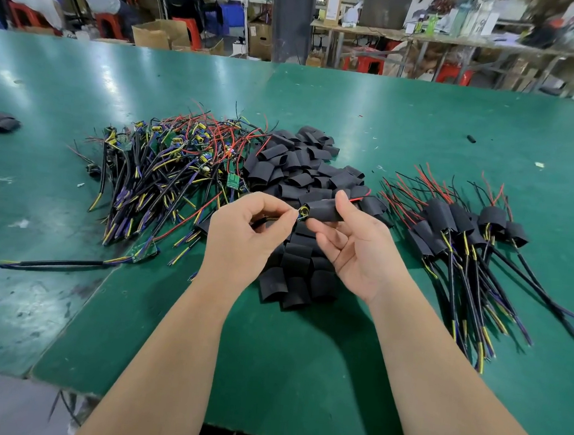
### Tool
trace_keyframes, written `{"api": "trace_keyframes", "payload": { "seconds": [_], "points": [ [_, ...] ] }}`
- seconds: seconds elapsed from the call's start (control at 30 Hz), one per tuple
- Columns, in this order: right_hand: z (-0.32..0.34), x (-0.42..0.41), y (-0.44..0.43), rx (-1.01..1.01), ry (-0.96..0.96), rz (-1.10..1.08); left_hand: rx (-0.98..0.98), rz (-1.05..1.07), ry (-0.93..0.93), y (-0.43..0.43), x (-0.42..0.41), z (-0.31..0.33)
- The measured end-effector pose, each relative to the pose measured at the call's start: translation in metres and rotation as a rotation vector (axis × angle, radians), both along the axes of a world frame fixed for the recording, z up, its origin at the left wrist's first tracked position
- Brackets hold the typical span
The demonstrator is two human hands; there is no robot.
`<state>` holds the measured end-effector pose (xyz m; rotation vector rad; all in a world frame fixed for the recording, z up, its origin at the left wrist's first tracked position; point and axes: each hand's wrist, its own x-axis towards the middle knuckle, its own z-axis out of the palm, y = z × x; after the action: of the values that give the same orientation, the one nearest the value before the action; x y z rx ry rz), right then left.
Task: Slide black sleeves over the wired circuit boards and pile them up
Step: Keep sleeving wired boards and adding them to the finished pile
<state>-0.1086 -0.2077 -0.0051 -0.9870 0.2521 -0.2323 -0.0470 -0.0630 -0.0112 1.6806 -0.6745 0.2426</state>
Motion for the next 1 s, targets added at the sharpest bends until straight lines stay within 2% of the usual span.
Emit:
{"api": "trace_keyframes", "payload": {
  "seconds": [0.17,0.33,0.47,0.63,0.83,1.0],
  "points": [
    [-0.0014,-0.0001,-0.0023,-0.072,0.052,-0.033,0.146,-0.012,-0.120,0.0017,0.0012,-0.0021],
    [-0.0017,-0.0010,-0.0012,-0.202,-0.052,0.012,0.229,0.036,-0.235,0.0036,0.0048,-0.0057],
    [-0.0032,-0.0018,-0.0012,-0.287,-0.099,0.035,0.208,0.055,-0.166,0.0020,0.0030,-0.0070],
    [-0.0048,0.0004,0.0008,-0.318,-0.129,0.019,0.180,0.079,0.115,0.0017,0.0074,-0.0069],
    [-0.0066,0.0056,0.0063,-0.353,-0.039,-0.114,0.204,0.055,0.098,0.0033,0.0063,-0.0041],
    [-0.0059,0.0054,0.0038,-0.198,-0.030,-0.112,0.157,0.029,0.046,0.0037,0.0034,-0.0019]
  ]
}}
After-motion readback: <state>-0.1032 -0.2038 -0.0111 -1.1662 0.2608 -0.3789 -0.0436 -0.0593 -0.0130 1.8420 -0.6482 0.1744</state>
